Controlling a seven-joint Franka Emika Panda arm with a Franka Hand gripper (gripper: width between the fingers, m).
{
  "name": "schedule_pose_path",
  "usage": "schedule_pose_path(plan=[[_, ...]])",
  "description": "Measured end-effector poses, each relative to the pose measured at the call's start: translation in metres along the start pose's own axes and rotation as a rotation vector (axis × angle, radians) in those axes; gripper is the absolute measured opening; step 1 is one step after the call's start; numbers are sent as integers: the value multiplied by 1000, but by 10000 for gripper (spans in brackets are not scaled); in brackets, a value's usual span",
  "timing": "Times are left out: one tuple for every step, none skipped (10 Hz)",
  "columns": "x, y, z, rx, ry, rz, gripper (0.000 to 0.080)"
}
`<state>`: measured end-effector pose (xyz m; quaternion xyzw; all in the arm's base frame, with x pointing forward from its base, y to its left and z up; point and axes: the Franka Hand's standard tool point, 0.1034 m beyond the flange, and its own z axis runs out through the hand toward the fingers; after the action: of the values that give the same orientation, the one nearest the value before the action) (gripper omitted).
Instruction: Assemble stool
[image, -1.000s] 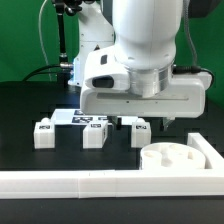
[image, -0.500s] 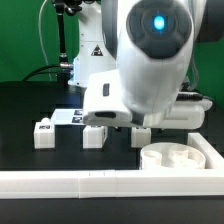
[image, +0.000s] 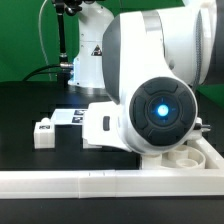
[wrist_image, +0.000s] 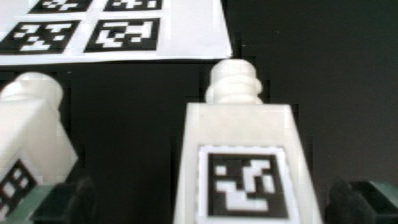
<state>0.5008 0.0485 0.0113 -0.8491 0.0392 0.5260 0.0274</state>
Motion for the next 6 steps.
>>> schedule_pose_path(plan=[[0, -1, -1, -1, 4, -2, 527], [0, -1, -1, -1, 4, -2, 377], [0, -1, -1, -1, 4, -3, 377], [0, -1, -1, -2, 4, -3, 335], [0, -1, -1, -2, 4, -3, 335], [0, -2, -1, -2, 5, -4, 335]])
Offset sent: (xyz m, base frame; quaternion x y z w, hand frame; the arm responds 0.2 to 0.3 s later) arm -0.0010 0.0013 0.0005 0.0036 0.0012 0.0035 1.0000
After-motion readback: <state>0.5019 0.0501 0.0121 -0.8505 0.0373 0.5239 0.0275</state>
